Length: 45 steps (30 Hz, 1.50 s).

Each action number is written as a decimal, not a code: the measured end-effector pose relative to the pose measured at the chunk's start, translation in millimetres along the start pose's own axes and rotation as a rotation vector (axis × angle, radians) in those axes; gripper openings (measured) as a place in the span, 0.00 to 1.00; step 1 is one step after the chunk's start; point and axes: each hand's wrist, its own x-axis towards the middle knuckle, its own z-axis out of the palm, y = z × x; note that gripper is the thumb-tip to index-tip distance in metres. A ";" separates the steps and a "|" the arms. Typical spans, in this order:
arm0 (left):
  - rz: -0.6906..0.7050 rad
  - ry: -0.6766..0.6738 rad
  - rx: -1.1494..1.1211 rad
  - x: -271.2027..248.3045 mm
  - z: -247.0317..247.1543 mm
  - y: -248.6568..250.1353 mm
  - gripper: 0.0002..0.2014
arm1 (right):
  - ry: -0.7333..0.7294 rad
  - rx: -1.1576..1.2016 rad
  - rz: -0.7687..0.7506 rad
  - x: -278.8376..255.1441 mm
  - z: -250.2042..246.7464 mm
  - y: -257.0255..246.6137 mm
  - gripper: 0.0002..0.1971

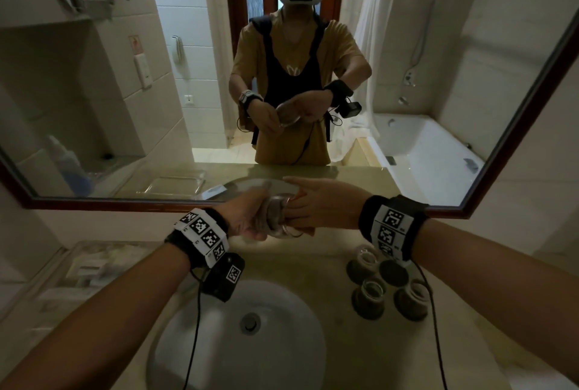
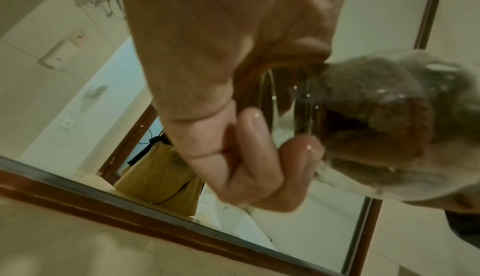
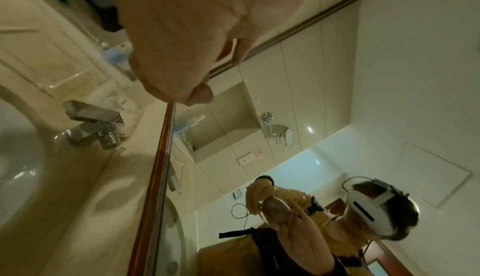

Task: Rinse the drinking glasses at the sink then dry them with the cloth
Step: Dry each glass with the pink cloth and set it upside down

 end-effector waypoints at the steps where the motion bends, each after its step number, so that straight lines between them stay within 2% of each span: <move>1: -0.055 -0.077 -0.006 -0.8 -1.2 1.6 0.24 | 0.007 -0.052 -0.011 -1.0 -2.2 1.1 0.34; 2: -0.085 -0.132 0.011 0.1 -2.0 1.5 0.22 | 0.016 -0.084 -0.021 -1.6 -3.1 2.0 0.34; 4: -0.088 -0.143 0.024 0.8 -1.7 1.3 0.20 | 0.041 -0.058 -0.007 -2.7 -2.6 2.0 0.34; 5: -0.053 -0.089 0.027 1.1 -0.9 0.5 0.21 | 0.076 0.003 0.035 -2.9 0.2 0.3 0.33; 7: 0.072 0.045 0.008 5.8 -5.4 -0.8 0.22 | 0.240 0.268 0.176 -2.5 6.7 -6.7 0.27; 9: 0.191 0.091 0.027 11.6 -10.9 0.1 0.19 | 0.392 0.716 0.323 1.4 10.0 -16.9 0.20; 10: 0.252 0.143 0.076 15.0 -11.9 1.1 0.18 | 0.422 0.957 0.414 4.3 9.7 -22.7 0.21; 13: 0.384 0.408 0.168 19.3 -5.4 2.8 0.11 | 0.349 1.707 0.637 16.0 1.3 -36.4 0.30; 15: 0.407 0.514 0.160 20.0 -0.2 0.2 0.09 | 0.353 2.252 0.697 21.1 -5.0 -41.3 0.33; 17: 0.444 0.579 0.159 23.0 0.3 -5.4 0.10 | 0.470 2.621 0.704 23.7 -9.0 -42.9 0.34; 20: 0.628 0.702 0.355 25.3 1.6 -13.9 0.14 | 0.692 2.873 0.897 23.8 -14.9 -42.4 0.25; 22: 0.792 0.726 0.371 21.8 7.2 -18.0 0.18 | 0.834 3.012 1.033 23.1 -19.4 -41.9 0.18; 23: 0.875 0.724 0.358 18.5 9.9 -19.9 0.19 | 0.914 3.101 1.054 22.8 -21.3 -40.9 0.18; 25: 1.021 0.708 0.409 12.3 11.6 -24.3 0.17 | 1.023 3.261 1.029 24.5 -19.7 -40.1 0.27; 26: 1.068 0.708 0.458 12.4 9.7 -27.6 0.15 | 1.057 3.318 1.007 24.9 -18.1 -39.4 0.31; 28: 1.121 0.714 0.523 14.0 4.6 -32.0 0.14 | 1.084 3.372 0.985 27.8 -14.5 -40.1 0.32; 30: 1.117 0.720 0.513 17.4 0.3 -33.4 0.14 | 1.067 3.286 1.003 29.7 -15.9 -44.0 0.31; 32: 1.073 0.694 0.457 15.9 -1.1 -31.8 0.15 | 0.952 3.102 1.002 32.1 -21.3 -48.8 0.28; 35: 0.961 0.644 0.274 13.5 -5.7 -24.8 0.18 | 0.745 2.726 0.854 38.6 -25.0 -54.8 0.26; 37: 0.889 0.617 0.175 12.2 -10.5 -18.8 0.21 | 0.669 2.327 0.724 37.5 -20.8 -54.3 0.25; 39: 0.830 0.584 0.159 9.2 -14.1 -14.7 0.23 | 0.582 1.772 0.610 29.0 -12.6 -48.9 0.23; 43: 0.724 0.501 0.317 2.5 -15.5 -14.8 0.17 | 0.395 0.658 0.287 11.0 9.0 -28.7 0.21; 45: 0.633 0.502 0.318 2.5 -14.0 -16.9 0.15 | 0.388 0.459 0.252 4.7 14.7 -19.5 0.20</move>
